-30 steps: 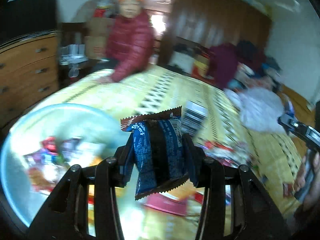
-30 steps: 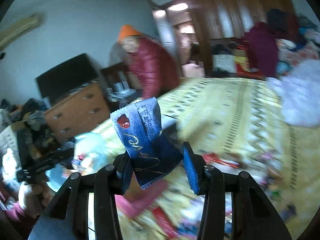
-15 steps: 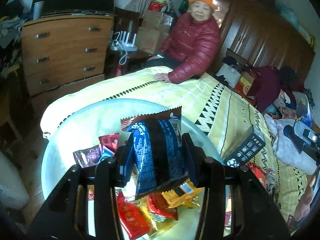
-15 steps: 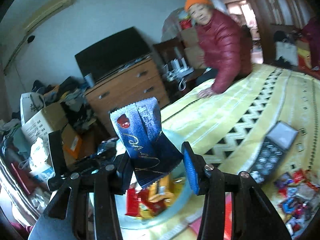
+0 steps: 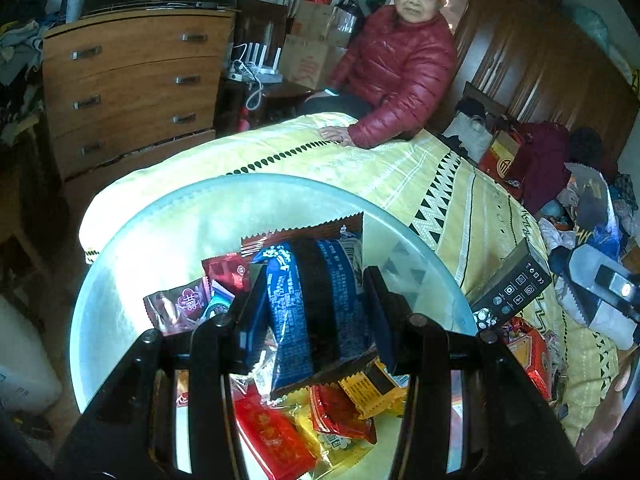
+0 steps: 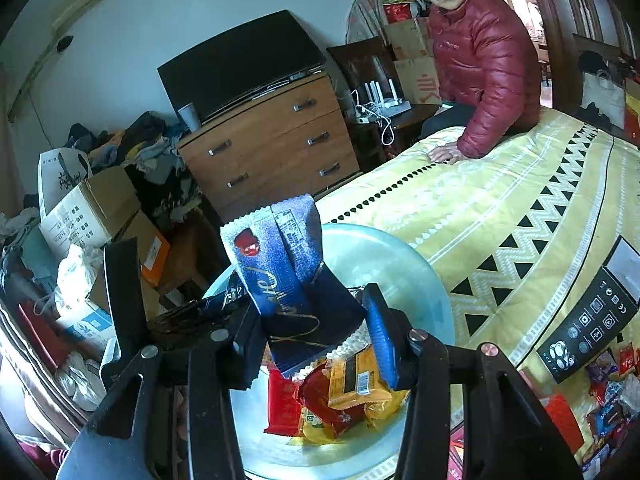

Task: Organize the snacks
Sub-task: 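Hold the blue striped pack and navy chocolate pack above the glass bowl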

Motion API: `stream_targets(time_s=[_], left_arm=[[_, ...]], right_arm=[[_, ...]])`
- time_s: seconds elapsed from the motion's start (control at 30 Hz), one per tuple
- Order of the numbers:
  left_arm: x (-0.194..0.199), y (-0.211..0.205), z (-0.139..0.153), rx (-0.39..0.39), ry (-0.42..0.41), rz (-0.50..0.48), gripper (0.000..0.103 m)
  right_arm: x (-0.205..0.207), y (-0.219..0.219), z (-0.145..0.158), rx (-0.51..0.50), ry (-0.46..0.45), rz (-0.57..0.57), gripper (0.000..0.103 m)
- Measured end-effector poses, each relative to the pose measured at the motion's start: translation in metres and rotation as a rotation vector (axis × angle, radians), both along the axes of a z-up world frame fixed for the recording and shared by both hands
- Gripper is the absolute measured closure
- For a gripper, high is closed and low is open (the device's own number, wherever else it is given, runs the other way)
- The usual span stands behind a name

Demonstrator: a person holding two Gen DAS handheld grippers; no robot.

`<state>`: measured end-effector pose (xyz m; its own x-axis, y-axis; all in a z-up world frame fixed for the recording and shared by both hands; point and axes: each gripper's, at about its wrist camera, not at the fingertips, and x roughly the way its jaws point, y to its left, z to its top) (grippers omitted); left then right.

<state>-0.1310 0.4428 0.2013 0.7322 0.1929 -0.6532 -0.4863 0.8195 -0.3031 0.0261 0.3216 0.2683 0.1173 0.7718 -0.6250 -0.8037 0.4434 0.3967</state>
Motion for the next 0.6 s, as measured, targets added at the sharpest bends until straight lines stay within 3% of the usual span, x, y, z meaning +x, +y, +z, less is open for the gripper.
stream_targets(time_s=[0.6], left_arm=[[-0.0003,0.0089,-0.0045,0.007,0.016,0.013,0.058]], right_arm=[[-0.0016,0.0111,-0.0039,-0.02,0.015,0.0,0.054]])
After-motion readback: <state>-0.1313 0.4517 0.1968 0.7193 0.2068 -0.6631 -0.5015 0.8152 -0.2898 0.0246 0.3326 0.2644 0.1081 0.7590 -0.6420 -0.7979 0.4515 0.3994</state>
